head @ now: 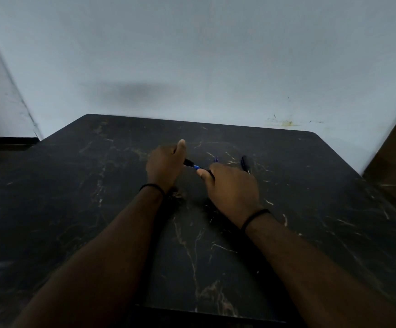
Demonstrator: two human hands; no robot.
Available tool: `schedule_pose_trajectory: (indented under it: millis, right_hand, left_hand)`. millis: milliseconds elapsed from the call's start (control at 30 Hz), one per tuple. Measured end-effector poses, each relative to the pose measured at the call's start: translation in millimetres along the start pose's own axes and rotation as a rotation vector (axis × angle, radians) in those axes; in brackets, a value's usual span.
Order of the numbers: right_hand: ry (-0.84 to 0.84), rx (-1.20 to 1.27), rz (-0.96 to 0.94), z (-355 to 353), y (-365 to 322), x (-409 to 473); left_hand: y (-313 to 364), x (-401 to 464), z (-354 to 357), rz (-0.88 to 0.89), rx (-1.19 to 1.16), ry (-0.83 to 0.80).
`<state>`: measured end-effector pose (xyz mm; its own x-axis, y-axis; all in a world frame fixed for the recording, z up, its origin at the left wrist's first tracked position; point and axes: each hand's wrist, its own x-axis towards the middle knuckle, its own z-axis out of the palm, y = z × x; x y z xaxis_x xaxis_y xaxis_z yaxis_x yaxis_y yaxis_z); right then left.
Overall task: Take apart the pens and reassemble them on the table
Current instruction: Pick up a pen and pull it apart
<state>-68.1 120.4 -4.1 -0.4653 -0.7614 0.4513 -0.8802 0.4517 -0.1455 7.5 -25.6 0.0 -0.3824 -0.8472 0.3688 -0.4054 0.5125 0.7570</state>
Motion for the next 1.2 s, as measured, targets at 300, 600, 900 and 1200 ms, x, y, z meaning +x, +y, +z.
schedule_pose_trajectory:
  millis: [300,600,900,1200]
  right_hand:
    - [-0.003,0.089,-0.034,-0.2,6.7,-7.5]
    - [-0.015,0.201,-0.024,-2.4,13.6,-6.5]
    - [0.146,0.582,0.088,7.4,23.5,0.7]
    - [-0.186,1.165,0.197,-5.2,17.5,-3.6]
  left_hand:
    - [-32.9,15.4,-13.7,-0.064,0.583,0.019]
    - [-18.2,9.3,-11.3,0.056,0.417,0.264]
    - [17.3,-14.3,4.0,0.003,-0.813,-0.369]
    - [21.9,-23.4,5.2,-0.012,-1.087,-0.712]
